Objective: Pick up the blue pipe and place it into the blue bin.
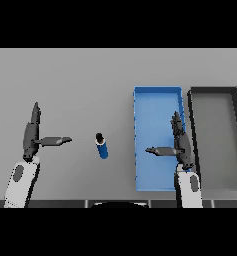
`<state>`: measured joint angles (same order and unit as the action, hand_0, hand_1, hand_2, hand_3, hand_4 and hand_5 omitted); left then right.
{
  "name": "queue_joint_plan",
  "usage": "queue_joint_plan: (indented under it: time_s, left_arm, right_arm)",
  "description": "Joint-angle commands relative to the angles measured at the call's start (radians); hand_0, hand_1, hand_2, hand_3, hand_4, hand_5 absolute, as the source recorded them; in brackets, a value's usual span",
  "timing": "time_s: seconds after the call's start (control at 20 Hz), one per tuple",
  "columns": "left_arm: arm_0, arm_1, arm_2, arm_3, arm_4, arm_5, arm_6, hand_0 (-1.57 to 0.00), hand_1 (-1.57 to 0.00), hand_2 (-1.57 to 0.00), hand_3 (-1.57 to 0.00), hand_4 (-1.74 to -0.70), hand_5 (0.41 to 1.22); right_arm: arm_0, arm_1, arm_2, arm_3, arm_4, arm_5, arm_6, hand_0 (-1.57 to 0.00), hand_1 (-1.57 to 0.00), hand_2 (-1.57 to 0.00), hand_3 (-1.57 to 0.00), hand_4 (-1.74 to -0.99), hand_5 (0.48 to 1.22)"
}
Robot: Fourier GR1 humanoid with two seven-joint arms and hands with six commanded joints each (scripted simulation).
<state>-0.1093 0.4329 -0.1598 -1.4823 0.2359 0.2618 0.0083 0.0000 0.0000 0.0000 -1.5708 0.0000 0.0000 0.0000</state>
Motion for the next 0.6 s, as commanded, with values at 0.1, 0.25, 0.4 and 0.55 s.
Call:
queue_joint_plan:
  time_s: [0.1,0.25,0.4,0.55]
  left_arm:
    - [-0.010,-0.002,0.001,0.008,0.000,0.000,-0.003,0.00,0.00,0.00,0.00,-0.97,0.593]
    - [-0.012,-0.007,-0.005,0.007,-0.005,0.002,-0.006,0.00,0.00,0.00,0.00,-0.97,0.593]
    - [0.026,0.126,-0.044,0.046,-0.022,-0.211,-0.134,0.00,0.00,0.00,0.00,-0.96,0.590]
    - [0.024,0.149,-0.055,0.067,-0.028,-0.267,-0.173,0.00,0.00,0.00,0.00,-0.96,0.595]
  right_arm:
    - [-0.010,-0.001,-0.003,0.007,-0.001,-0.002,0.006,0.00,0.00,0.00,0.00,-1.205,0.629]
    - [-0.023,-0.001,-0.003,0.016,-0.002,0.001,0.010,0.00,0.00,0.00,0.00,-1.205,0.629]
    - [0.068,-0.121,0.063,-0.084,0.153,0.014,-0.131,0.00,0.00,0.00,0.00,-1.197,0.627]
    - [0.079,-0.132,0.086,-0.102,0.185,0.017,-0.103,0.00,0.00,0.00,0.00,-1.196,0.623]
